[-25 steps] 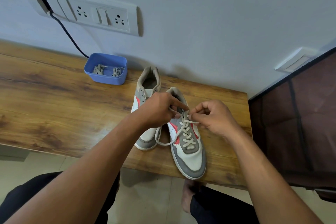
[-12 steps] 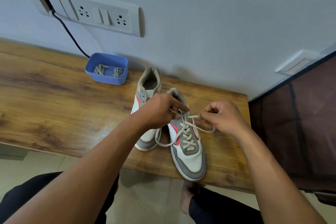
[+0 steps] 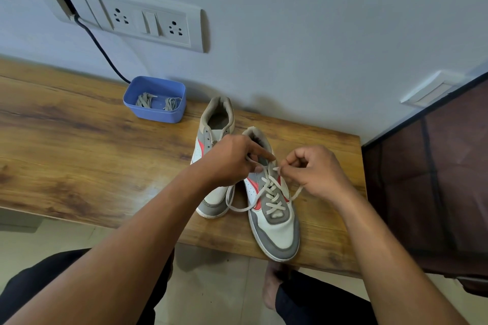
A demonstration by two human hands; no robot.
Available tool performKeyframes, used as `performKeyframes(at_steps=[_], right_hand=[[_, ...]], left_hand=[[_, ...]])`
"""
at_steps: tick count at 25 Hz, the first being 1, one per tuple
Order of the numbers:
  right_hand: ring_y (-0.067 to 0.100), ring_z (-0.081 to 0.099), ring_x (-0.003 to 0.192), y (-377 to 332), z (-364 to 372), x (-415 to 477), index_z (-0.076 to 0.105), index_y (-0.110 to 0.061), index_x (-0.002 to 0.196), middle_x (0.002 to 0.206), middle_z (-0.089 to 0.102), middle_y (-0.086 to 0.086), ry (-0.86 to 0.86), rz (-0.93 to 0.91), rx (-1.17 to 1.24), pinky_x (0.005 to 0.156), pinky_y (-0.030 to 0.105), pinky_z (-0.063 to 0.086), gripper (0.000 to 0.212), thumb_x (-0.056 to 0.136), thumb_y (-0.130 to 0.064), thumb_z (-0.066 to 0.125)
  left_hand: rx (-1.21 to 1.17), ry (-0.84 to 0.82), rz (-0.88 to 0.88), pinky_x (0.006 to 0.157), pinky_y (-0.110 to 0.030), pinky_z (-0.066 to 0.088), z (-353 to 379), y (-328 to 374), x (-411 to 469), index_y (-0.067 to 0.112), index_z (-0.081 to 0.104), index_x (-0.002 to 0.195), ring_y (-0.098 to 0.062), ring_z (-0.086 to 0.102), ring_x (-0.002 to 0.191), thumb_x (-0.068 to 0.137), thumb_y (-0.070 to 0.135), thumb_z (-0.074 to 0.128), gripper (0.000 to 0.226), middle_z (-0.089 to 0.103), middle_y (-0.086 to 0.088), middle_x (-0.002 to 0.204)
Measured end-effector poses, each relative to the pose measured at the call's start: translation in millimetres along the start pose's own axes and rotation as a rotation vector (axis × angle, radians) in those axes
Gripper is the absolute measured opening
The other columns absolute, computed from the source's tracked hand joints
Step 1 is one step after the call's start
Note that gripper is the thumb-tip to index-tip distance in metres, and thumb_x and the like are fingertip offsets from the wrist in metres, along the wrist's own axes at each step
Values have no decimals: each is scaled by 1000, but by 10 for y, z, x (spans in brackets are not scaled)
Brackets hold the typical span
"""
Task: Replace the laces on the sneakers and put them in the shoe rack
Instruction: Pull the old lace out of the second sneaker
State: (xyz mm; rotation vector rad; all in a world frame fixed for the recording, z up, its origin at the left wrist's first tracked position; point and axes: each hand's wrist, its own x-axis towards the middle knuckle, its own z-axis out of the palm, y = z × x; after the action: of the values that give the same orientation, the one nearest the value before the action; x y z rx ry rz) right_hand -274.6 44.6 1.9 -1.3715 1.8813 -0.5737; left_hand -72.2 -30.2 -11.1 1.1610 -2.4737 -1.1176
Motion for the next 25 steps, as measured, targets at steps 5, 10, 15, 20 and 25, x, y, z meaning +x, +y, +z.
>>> performKeyframes(at_steps=[5, 10, 15, 20, 25], right_hand=[[1, 65, 62, 12, -120, 38, 79, -22, 77, 70, 75, -7, 82, 11, 50, 65, 27, 55, 7, 81, -16, 80], [6, 68, 62, 22, -66, 39, 80, -22, 77, 67, 75, -9, 58, -17, 46, 67, 32, 58, 12, 81, -11, 82], [7, 71, 74, 239, -323, 17, 79, -28, 81, 78, 76, -10, -107, 69, -168, 71, 30, 57, 9, 86, -22, 84], [1, 67, 87, 80, -143, 63, 75, -37, 117, 92, 69, -15, -5, -197, -123, 79, 24, 56, 42, 89, -5, 76], [1, 57, 91, 61, -45, 76, 72, -41, 107, 96, 56, -16, -22, -264, -295, 80, 32, 53, 30, 84, -26, 86]], left_hand=[[-9, 14, 15, 81, -33, 57, 2, -23, 5, 34, 74, 122, -8, 65, 88, 89, 14, 76, 38, 71, 6, 99], [9, 13, 4, 76, -26, 54, 13, -11, 10, 35, 74, 122, -3, 61, 82, 89, 15, 76, 38, 68, 11, 95], [1, 51, 16, 72, -17, 47, 27, -23, 4, 29, 73, 123, 4, 58, 75, 87, 12, 77, 40, 64, 15, 90], [-29, 300, -4, 74, -20, 50, 42, 25, 2, 24, 78, 108, -6, 62, 81, 88, 6, 72, 27, 68, 8, 95], [-68, 124, -251, 62, -30, 59, 92, 101, -52, 17, 73, 78, -10, 67, 58, 90, 29, 76, 18, 69, 5, 64]])
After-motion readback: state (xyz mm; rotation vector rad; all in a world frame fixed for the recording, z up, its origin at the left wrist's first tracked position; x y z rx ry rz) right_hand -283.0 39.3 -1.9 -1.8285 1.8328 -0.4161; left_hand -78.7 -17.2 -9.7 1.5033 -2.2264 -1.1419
